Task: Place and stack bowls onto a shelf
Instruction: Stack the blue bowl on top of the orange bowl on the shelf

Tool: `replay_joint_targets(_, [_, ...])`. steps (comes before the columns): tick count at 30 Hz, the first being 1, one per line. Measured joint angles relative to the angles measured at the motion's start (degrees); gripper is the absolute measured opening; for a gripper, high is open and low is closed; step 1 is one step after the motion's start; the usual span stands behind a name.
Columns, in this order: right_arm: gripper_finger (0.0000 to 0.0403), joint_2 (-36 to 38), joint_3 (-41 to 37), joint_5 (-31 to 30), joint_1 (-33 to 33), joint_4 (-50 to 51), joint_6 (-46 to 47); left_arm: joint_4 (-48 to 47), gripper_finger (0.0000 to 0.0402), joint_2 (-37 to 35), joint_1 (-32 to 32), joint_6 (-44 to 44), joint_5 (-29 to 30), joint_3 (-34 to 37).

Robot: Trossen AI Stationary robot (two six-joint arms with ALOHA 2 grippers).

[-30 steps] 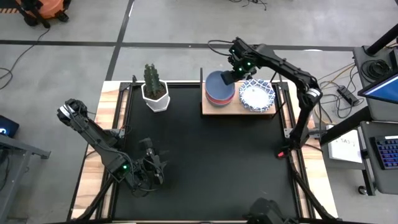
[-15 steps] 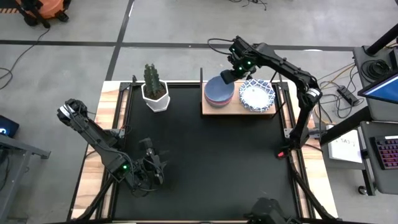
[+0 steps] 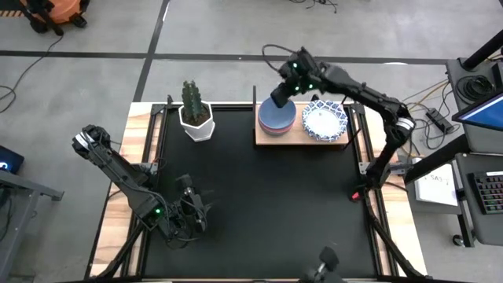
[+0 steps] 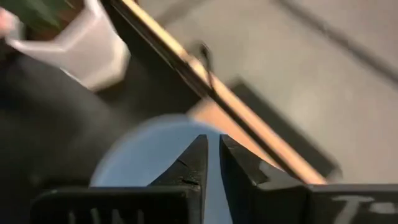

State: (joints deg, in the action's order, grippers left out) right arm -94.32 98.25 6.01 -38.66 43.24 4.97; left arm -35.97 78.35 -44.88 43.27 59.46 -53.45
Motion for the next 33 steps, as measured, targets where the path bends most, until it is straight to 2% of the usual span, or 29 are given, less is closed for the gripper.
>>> replay_joint_targets(7, [0.0009, 8.9, -26.6, -0.3, 2.4, -41.3, -2.8, 0.4, 0.0139, 0.0, 0.0, 1.0, 0.0, 0.0])
replay_joint_targets(12, [0.0009, 11.2, -40.9, -4.8, 2.6, -58.7, -1.1, 0.4, 0.0139, 0.0, 0.0, 1.0, 0.0, 0.0])
replay_joint_targets(15, [0.0009, 11.5, -45.3, -6.1, 2.5, -62.8, -0.4, 0.4, 0.0139, 0.0, 0.1, 0.9, 0.4, 0.0])
replay_joint_targets(22, [0.0009, 10.8, -49.7, -6.2, 2.7, -66.6, 1.6, 0.5, 0.0139, 0.0, 0.1, 0.8, 2.0, 0.0])
replay_joint_targets(29, [0.0009, 14.0, -49.6, -7.1, 2.9, -68.2, 0.5, 0.5, 0.0139, 0.0, 0.1, 0.9, 2.2, 0.0])
replay_joint_targets(33, [0.0009, 16.7, -49.7, -7.3, 5.4, -68.4, 0.1, 0.6, 0.0139, 0.0, 0.2, 1.2, 2.3, 0.0])
